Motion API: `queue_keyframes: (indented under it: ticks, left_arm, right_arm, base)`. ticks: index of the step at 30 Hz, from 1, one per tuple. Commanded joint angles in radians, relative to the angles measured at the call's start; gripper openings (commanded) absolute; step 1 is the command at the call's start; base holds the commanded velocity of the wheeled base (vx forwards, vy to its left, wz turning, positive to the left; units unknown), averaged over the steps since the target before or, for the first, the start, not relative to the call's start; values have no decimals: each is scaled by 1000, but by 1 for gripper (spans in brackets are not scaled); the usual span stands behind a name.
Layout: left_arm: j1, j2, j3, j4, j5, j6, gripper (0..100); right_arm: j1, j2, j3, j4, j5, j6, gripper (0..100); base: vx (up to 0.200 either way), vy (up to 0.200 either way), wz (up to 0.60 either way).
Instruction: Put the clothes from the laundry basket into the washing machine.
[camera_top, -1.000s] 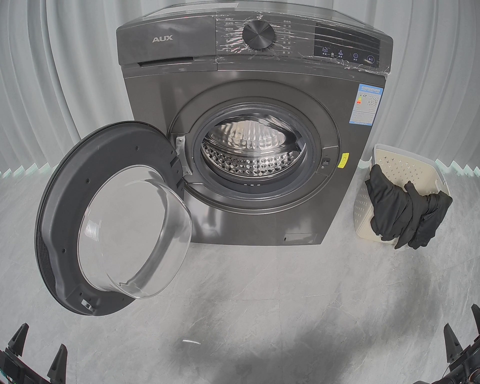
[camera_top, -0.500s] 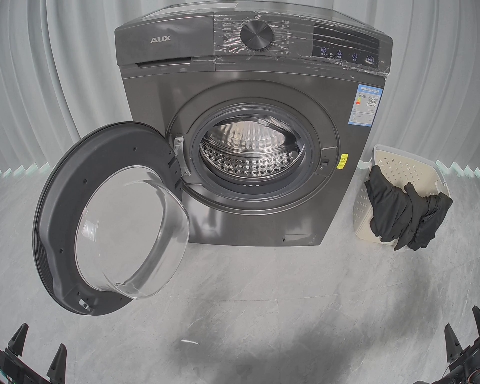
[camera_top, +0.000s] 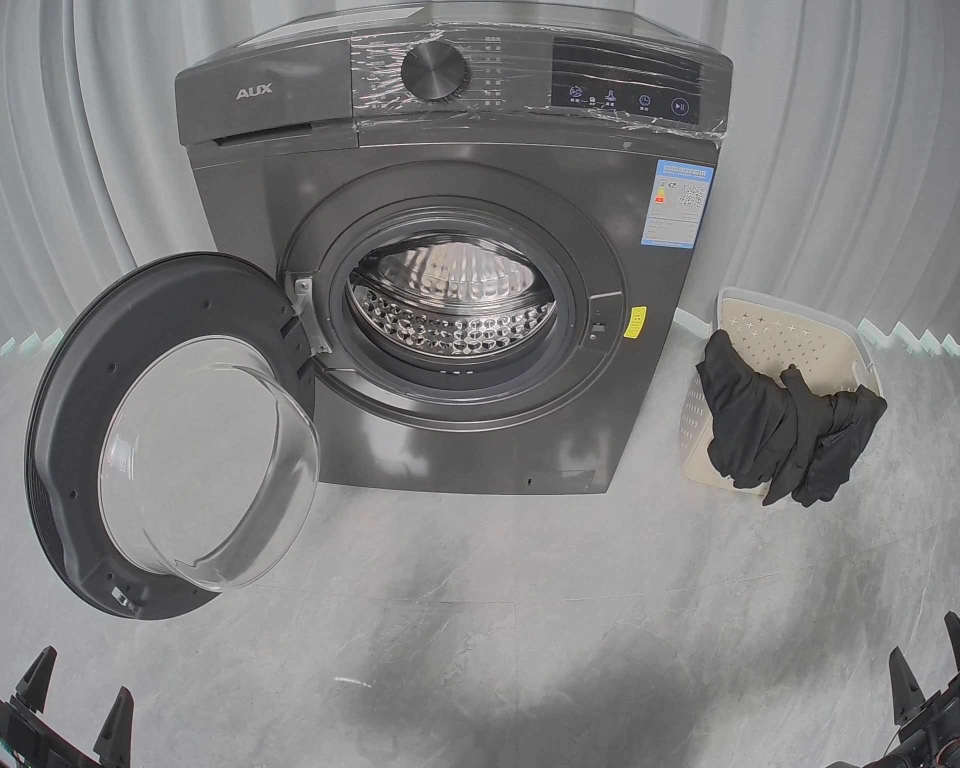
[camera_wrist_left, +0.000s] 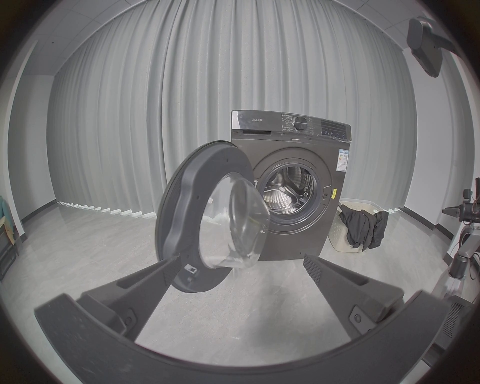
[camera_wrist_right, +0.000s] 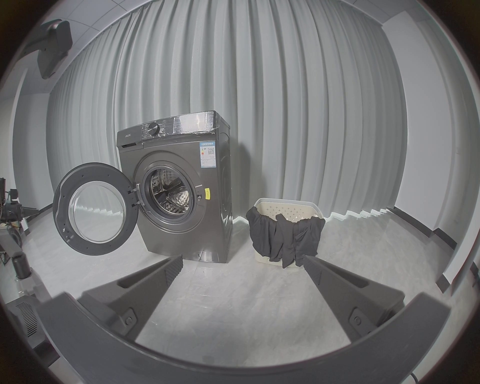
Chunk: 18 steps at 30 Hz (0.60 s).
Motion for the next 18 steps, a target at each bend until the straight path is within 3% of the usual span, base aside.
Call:
queue_keyframes:
  ticks: [1,18]
  left_arm:
    - [0,-17,16,0,0,0,100]
    - [0,-17,16,0,2,-2,100]
  right_arm:
    - [0,-11,17,0,0,0,100]
    - [0,-11,17,0,0,0,100]
  base:
    - [0,0,0]
    - [176,0,0]
